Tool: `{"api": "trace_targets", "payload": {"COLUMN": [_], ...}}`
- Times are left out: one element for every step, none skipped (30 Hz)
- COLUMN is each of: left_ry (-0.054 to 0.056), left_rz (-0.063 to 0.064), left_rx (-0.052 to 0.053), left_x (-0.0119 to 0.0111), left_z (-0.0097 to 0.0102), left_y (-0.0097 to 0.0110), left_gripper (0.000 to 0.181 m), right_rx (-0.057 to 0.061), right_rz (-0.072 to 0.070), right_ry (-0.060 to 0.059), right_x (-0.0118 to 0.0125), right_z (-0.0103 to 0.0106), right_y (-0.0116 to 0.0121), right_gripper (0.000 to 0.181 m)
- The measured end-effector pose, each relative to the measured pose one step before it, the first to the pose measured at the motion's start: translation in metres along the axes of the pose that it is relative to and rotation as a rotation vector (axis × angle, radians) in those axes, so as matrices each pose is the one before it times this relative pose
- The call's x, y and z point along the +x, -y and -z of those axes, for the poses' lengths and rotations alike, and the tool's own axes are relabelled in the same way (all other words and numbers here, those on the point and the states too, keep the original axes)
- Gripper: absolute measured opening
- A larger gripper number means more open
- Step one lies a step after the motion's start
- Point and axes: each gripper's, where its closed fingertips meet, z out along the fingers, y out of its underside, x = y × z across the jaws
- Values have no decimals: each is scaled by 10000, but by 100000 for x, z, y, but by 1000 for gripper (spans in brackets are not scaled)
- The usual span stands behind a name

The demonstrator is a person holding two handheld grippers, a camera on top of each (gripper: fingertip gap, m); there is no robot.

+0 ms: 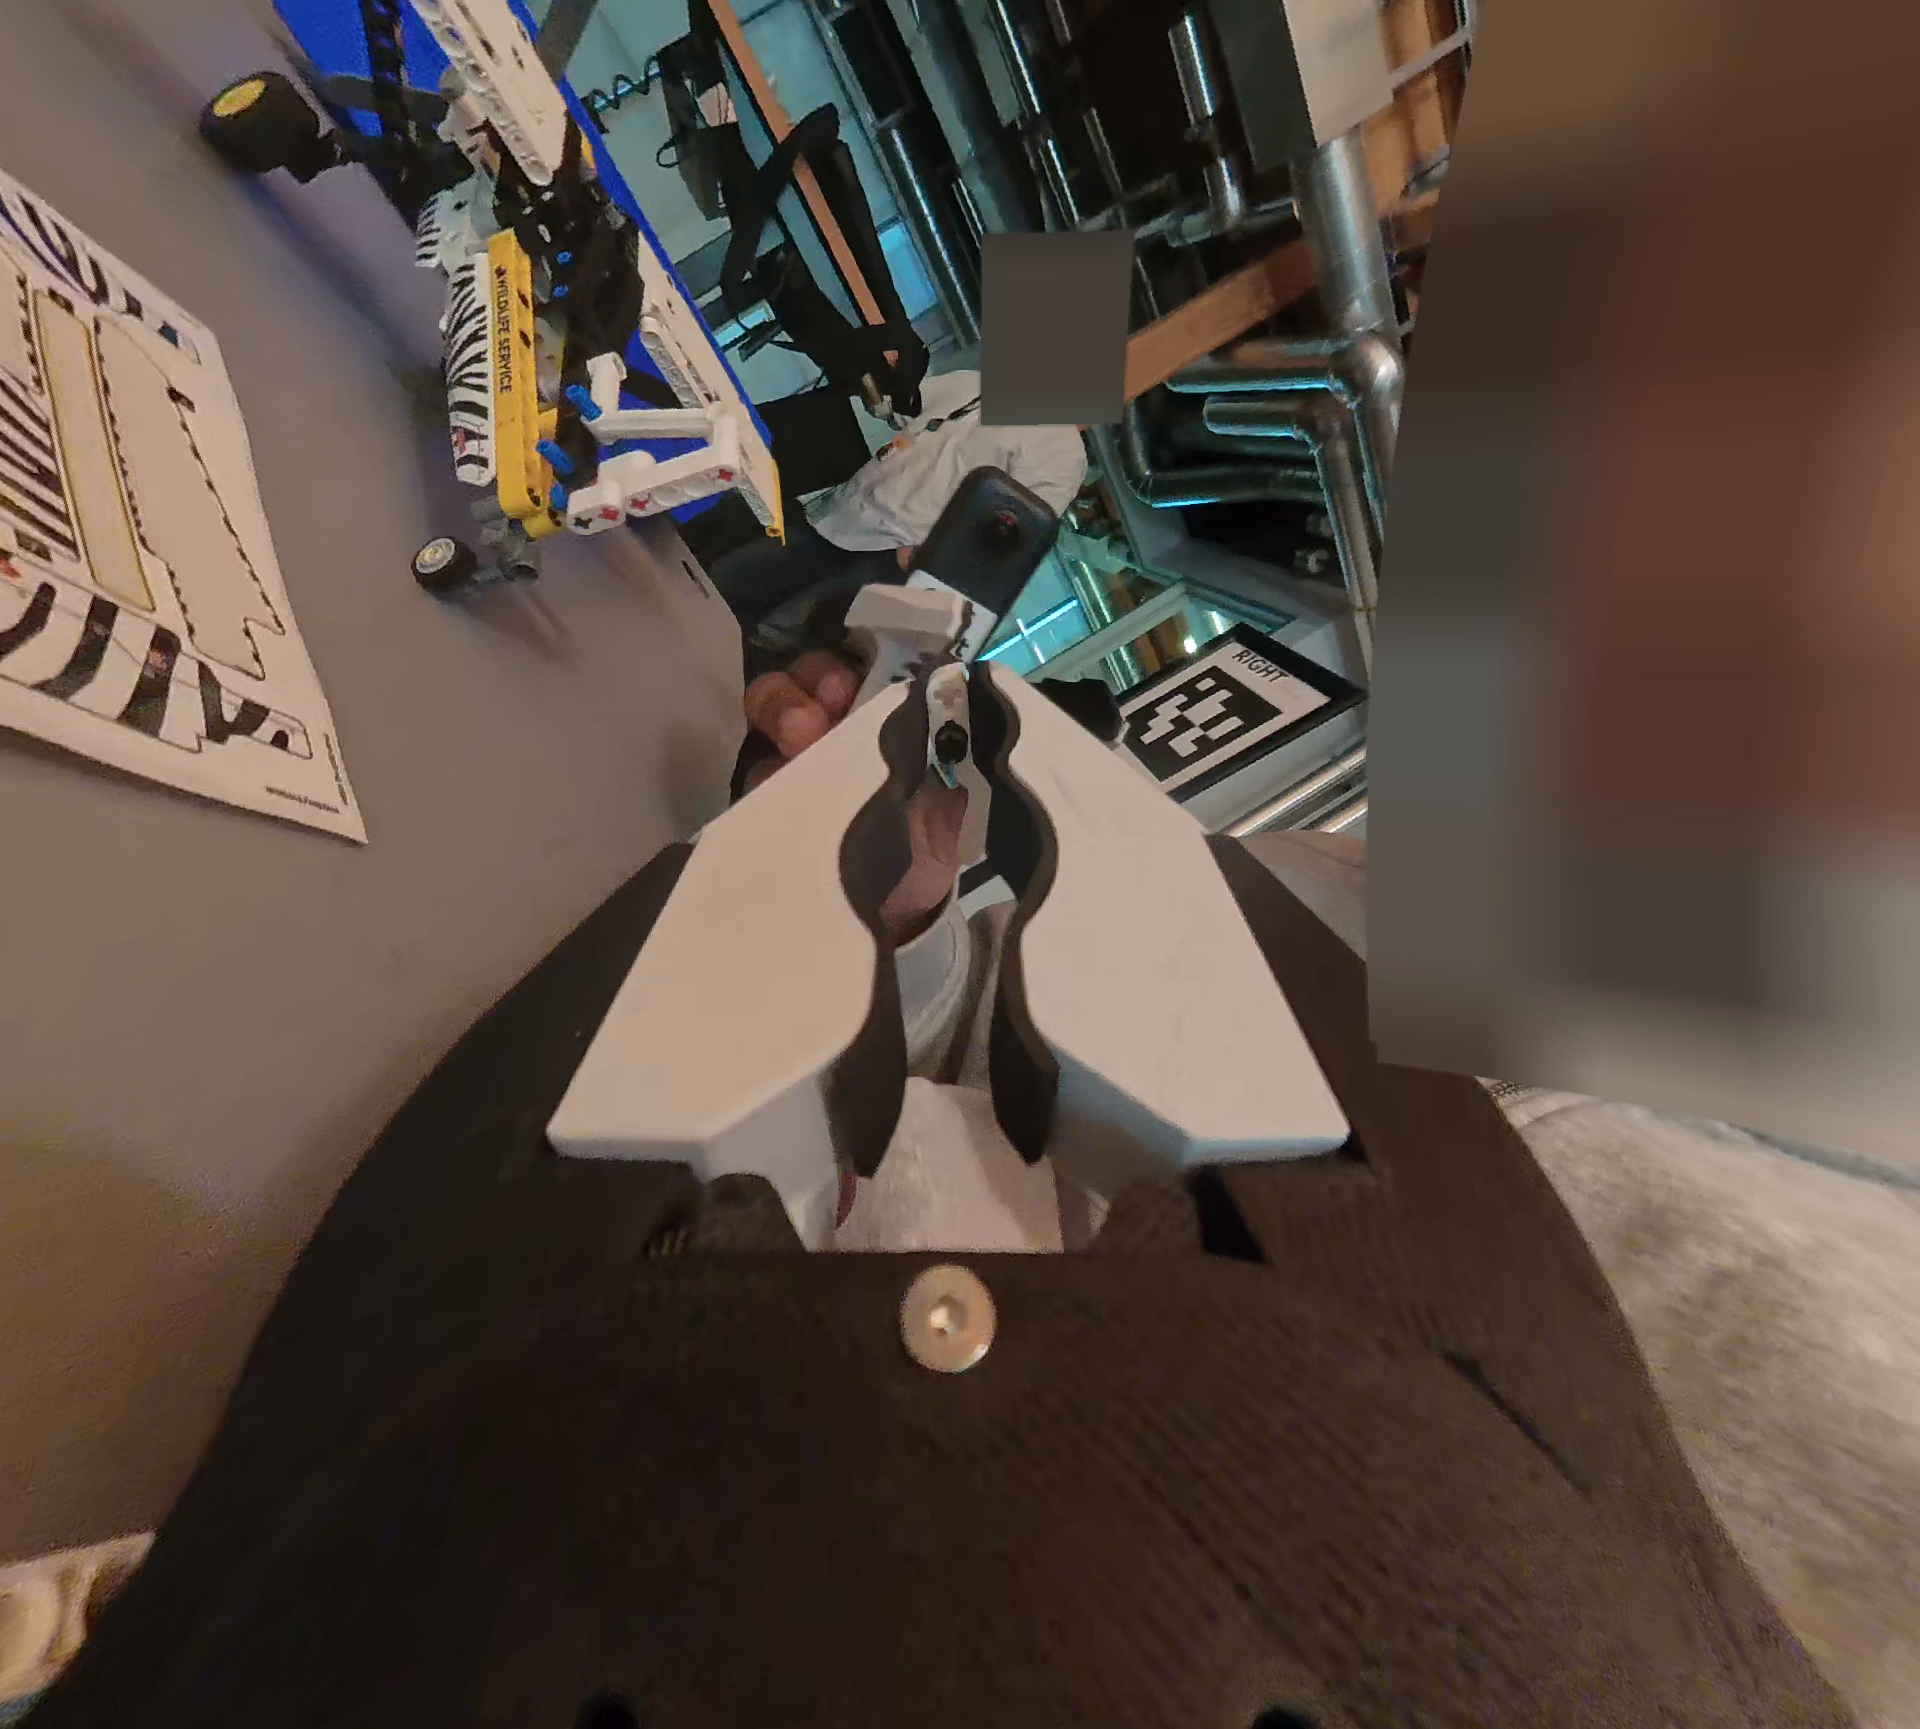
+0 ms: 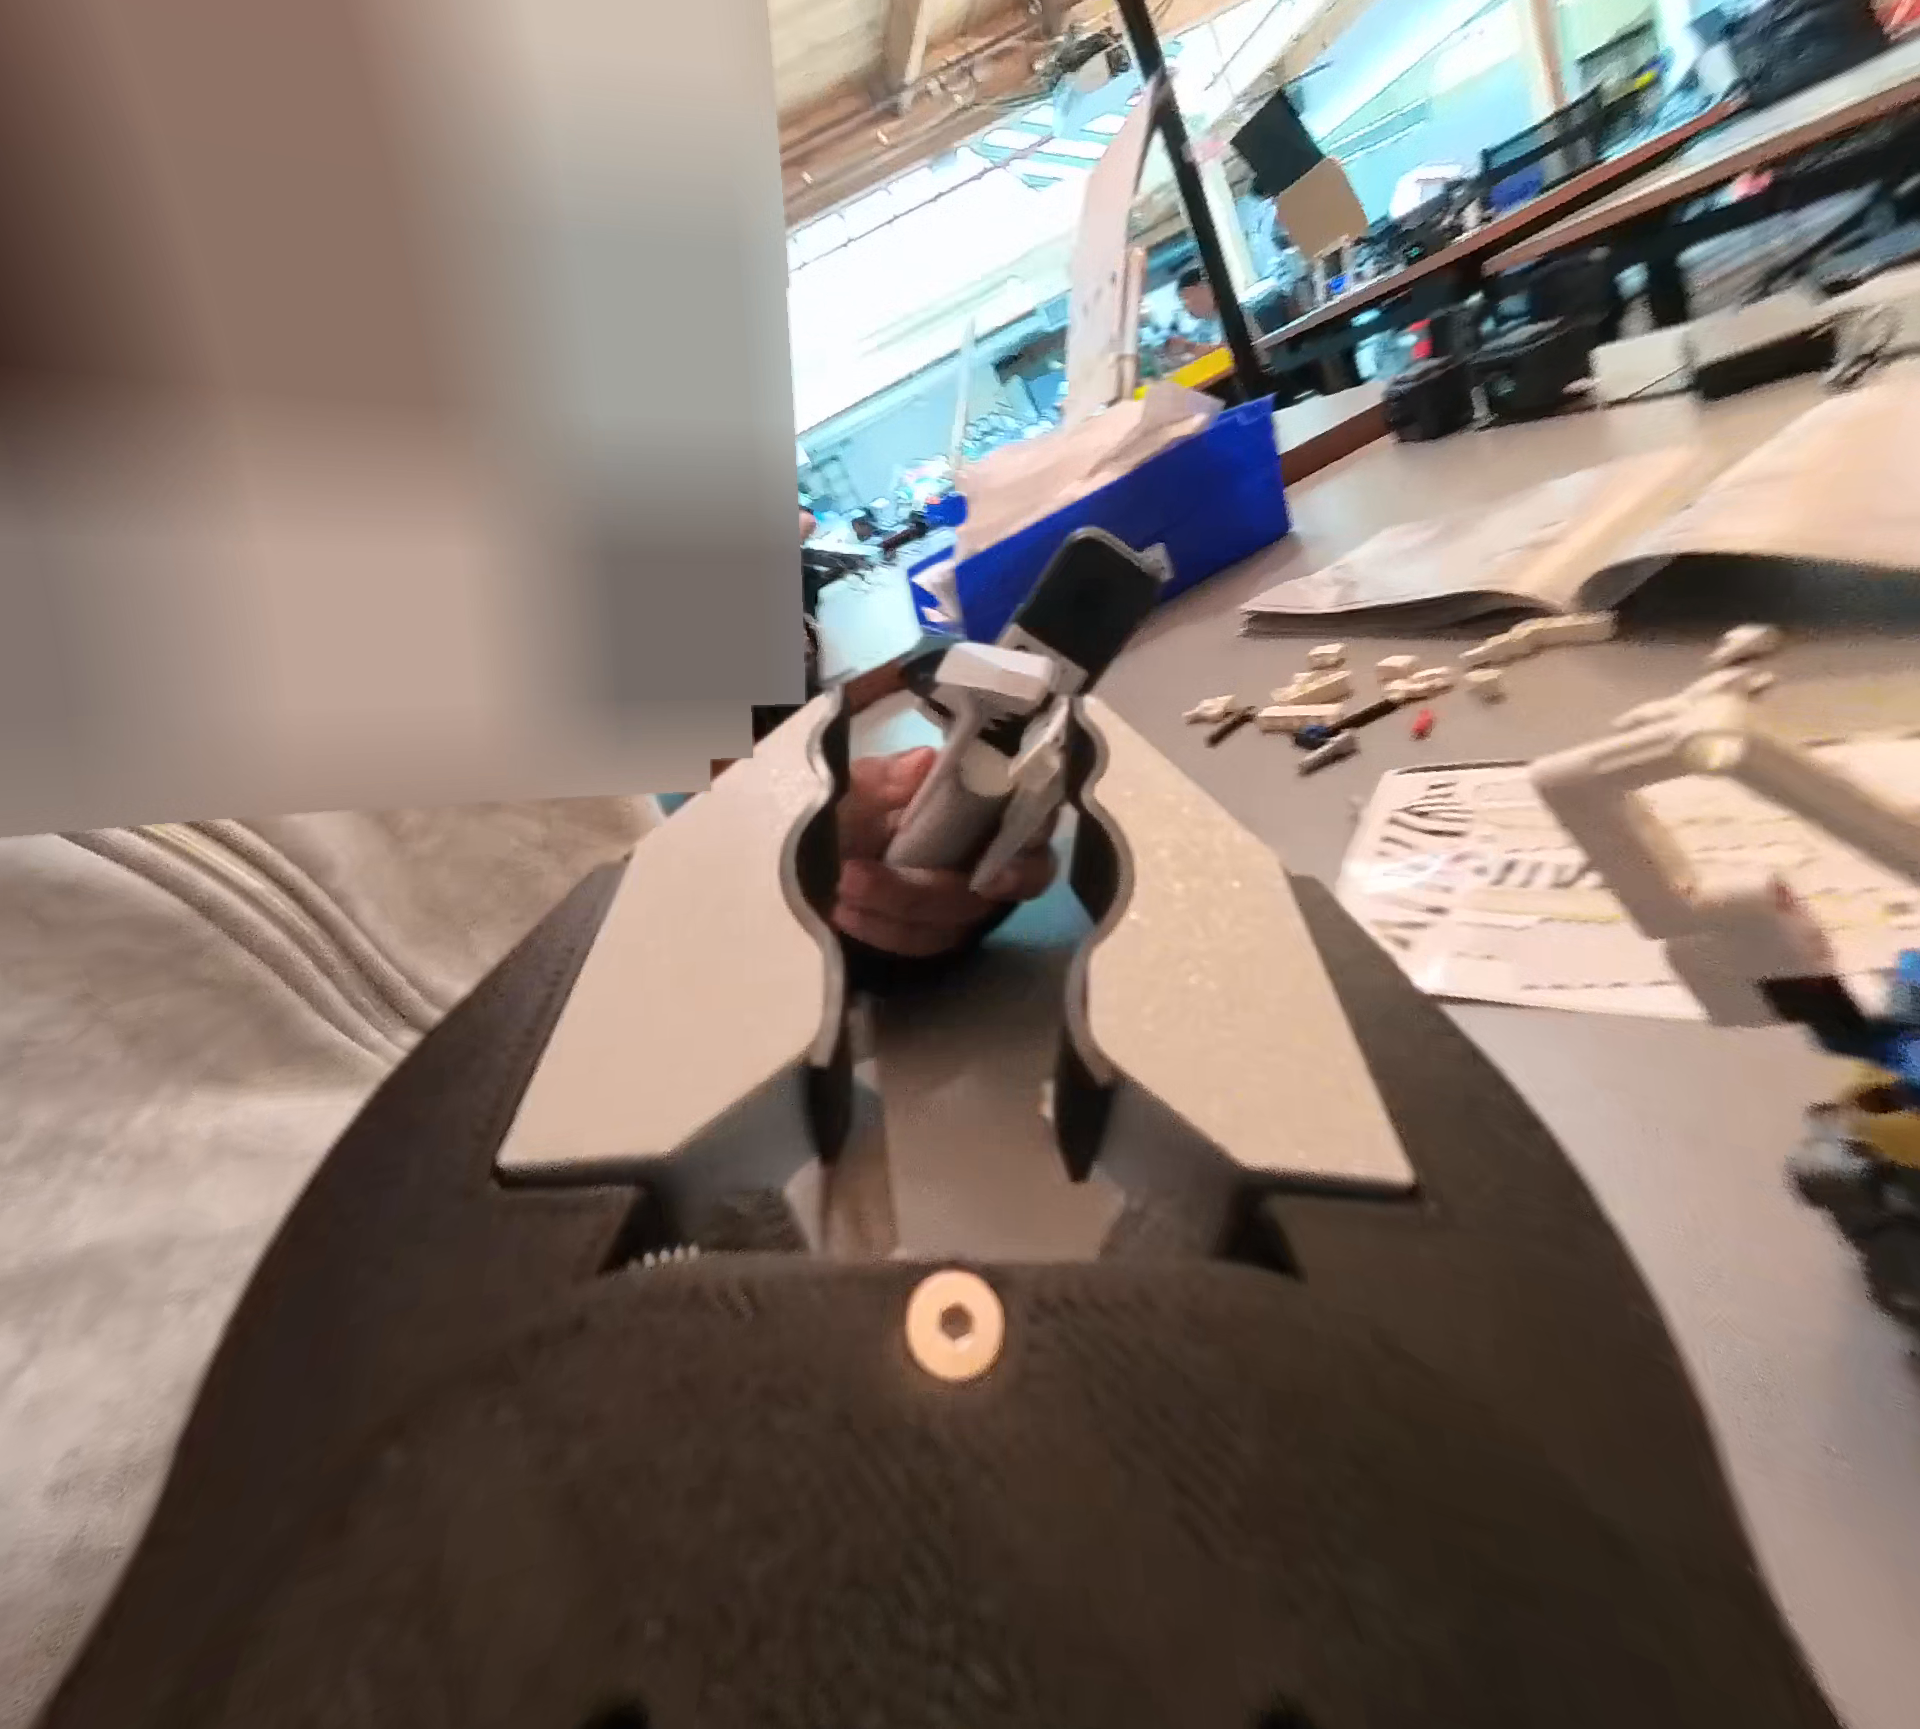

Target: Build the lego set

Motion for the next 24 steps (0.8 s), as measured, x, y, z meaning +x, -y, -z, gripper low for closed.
{"api": "trace_targets", "payload": {"left_ry": [59,98,52,16,-3,-18,-6,17,30,52,109,102,75,56,6,-27,-56,-46,-4,-8,-23,-59,-95,-121], "left_rz": [82,24,-2,13,37,47,40,35,27,9,-29,-60,-65,-47,-30,0,26,35,16,-8,17,38,14,-25], "left_rx": [-37,-65,-88,-89,-69,-34,6,-5,-70,-128,-140,-156,-149,-112,-48,16,36,5,-19,-16,-40,-53,-44,-20], "left_x": [-110,-139,-70,-37,-29,-15,-33,-45,-71,-87,-144,-117,-72,-48,0,36,41,37,-12,15,16,62,109,175], "left_z": [-5,-47,-73,-76,-55,-22,1,5,-43,-116,-134,-157,-147,-112,-56,12,34,33,6,-11,-17,-13,-17,-5], "left_y": [-64,-116,-150,-142,-111,-45,13,-6,-103,-191,-223,-243,-239,-188,-74,14,50,14,-42,-27,-65,-71,-41,-17], "left_gripper": [8,9,9,9,9,9,9,9,8,8,8,8,9,9,9,8,8,8,8,9,8,9,9,10], "right_rx": [-45,-87,-236,-412,-509,-494,-405,-238,-54,42,68,5,-85,-53,-10,-5,-21,-46,-30,-16,-18,-8,19,44], "right_rz": [618,670,745,867,1014,1069,957,753,495,254,75,-9,-15,1,19,15,8,8,-7,-47,-95,-161,-222,-271], "right_ry": [-290,-326,-343,-415,-509,-471,-367,-198,-68,38,141,101,-25,49,73,32,16,8,23,47,81,109,124,118], "right_x": [101,128,162,230,342,262,70,-154,-280,-322,-365,-206,44,-56,-114,-48,-29,-6,-4,-11,-18,-27,-11,31], "right_z": [143,152,111,88,59,4,-41,-67,-79,-71,-88,-81,-83,-44,-14,-13,-12,-12,-8,17,30,37,57,43], "right_y": [127,73,-120,-374,-557,-647,-560,-337,-87,66,124,39,-103,-71,-15,-2,-34,-60,-47,-25,-27,0,21,60], "right_gripper": [38,36,35,31,29,29,29,29,29,29,30,30,30,28,24,21,16,12,11,11,11,11,11,11]}}
